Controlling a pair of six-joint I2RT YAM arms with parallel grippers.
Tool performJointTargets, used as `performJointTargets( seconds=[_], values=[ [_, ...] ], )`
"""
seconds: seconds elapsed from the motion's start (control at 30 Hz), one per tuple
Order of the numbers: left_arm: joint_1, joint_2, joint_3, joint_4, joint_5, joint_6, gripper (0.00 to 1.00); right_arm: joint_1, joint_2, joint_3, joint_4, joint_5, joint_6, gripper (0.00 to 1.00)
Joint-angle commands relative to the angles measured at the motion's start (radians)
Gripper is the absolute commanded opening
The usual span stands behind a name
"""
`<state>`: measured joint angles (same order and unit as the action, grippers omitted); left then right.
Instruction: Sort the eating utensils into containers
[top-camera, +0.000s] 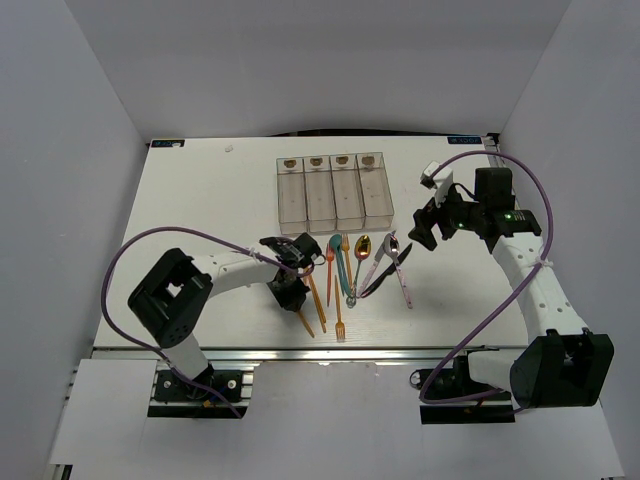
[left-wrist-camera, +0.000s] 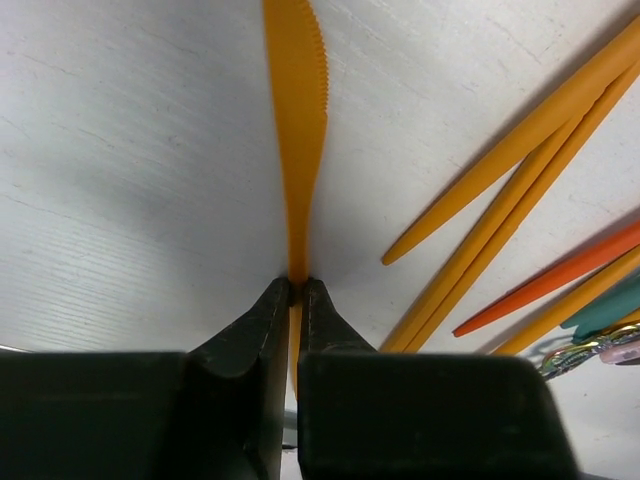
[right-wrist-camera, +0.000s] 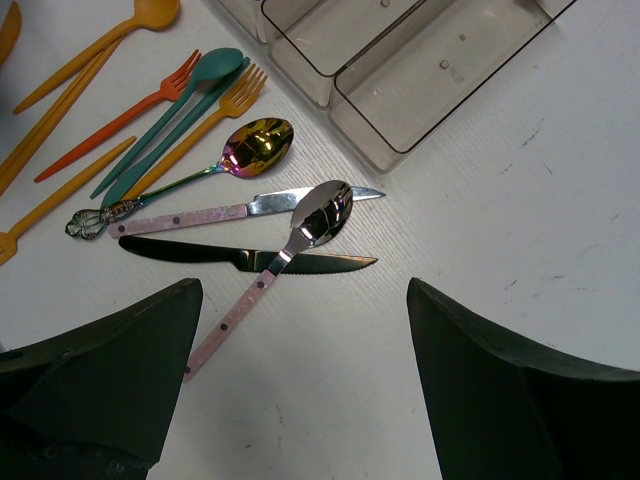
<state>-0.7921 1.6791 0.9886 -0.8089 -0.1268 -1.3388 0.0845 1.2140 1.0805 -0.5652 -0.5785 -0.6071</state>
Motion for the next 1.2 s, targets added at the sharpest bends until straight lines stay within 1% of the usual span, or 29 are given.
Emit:
performJointTargets(
  seconds=[0.0,0.13,0.17,0.23,0.27,0.33,0.37,0.4,0.43,0.47,0.5,0.53,0.57,0.6,0.63,0.67,0.7,0.73,0.77,0.8,0.87,0.97,1.07,1.17],
  values=[
    [-0.004,-0.033,0.015,-0.081,-0.123,0.018,0.0,-0.009,-0.024,-0.014,0.033,-0.001,0.007,0.89],
    [-0.004,-0.097,0.099,-0.156,-0.203,0.095,0.0,-0.011,-0.025,-0.01,0.031,-0.001,0.004,0.89],
    [-0.004,-0.11,0.122,-0.162,-0.215,0.178,0.0,-0.011,-0.025,-0.007,0.031,-0.003,0.001,0.89],
    [-0.004,-0.137,0.2,-0.162,-0.252,0.254,0.0,-0.012,-0.022,-0.002,0.033,-0.004,-0.002,0.89],
    [-0.004,-0.143,0.229,-0.161,-0.269,0.37,0.0,-0.011,-0.019,0.001,0.031,-0.006,-0.003,0.9],
    [0.014,-0.147,0.326,-0.138,-0.289,0.468,0.0,-0.012,-0.014,0.004,0.036,-0.009,-0.005,0.89],
    [0.03,-0.144,0.359,-0.122,-0.28,0.574,0.0,-0.011,-0.013,0.006,0.037,-0.014,-0.005,0.89],
    [0.08,-0.137,0.43,-0.104,-0.263,0.672,0.0,-0.012,-0.008,0.006,0.039,-0.018,-0.005,0.89],
    [0.115,-0.122,0.462,-0.06,-0.178,0.717,0.0,-0.012,-0.007,0.007,0.041,-0.021,-0.005,0.89],
    [0.151,-0.113,0.491,-0.037,-0.128,0.819,0.0,-0.012,-0.005,0.007,0.041,-0.026,-0.003,0.89],
    [0.189,-0.102,0.522,-0.014,-0.084,0.855,0.0,-0.012,-0.002,0.009,0.041,-0.027,-0.003,0.89],
    [0.262,-0.088,0.583,0.026,-0.033,0.953,0.0,-0.012,-0.004,0.009,0.041,-0.029,-0.003,0.89],
    [0.289,-0.05,0.619,0.036,0.048,0.984,0.0,-0.011,-0.004,0.009,0.041,-0.029,-0.005,0.89],
    [0.327,-0.024,0.657,0.043,0.059,1.01,0.0,-0.012,-0.005,0.007,0.042,-0.029,-0.005,0.89],
    [0.339,0.003,0.736,0.054,0.071,1.08,0.0,-0.012,-0.004,0.004,0.044,-0.03,-0.005,0.89],
    [0.347,0.031,0.775,0.057,0.07,1.098,0.0,-0.012,-0.005,0.001,0.045,-0.035,-0.005,0.89],
    [0.358,0.094,0.813,0.06,0.066,1.115,0.0,-0.012,-0.007,-0.001,0.047,-0.037,-0.005,0.89],
    [0.361,0.126,0.853,0.068,0.065,1.157,0.0,-0.012,-0.008,-0.004,0.048,-0.038,-0.003,0.89],
    [0.363,0.155,0.922,0.071,0.065,1.171,0.0,-0.012,-0.01,-0.007,0.05,-0.041,0.0,0.89],
    [0.364,0.215,0.956,0.076,0.067,1.188,0.0,-0.012,-0.01,-0.01,0.051,-0.043,0.001,0.89],
    [0.369,0.272,1.048,0.085,0.07,1.199,0.0,-0.012,-0.011,-0.017,0.05,-0.046,0.004,0.89],
    [0.376,0.358,1.119,0.097,0.067,1.19,0.0,-0.012,-0.014,-0.025,0.048,-0.049,0.006,0.89],
    [0.386,0.396,1.111,0.119,0.047,1.169,0.0,-0.012,-0.014,-0.03,0.047,-0.05,0.01,0.89],
    [0.389,0.409,1.059,0.154,0.038,1.155,0.0,-0.011,-0.014,-0.036,0.05,-0.052,0.013,0.89]
  ],
)
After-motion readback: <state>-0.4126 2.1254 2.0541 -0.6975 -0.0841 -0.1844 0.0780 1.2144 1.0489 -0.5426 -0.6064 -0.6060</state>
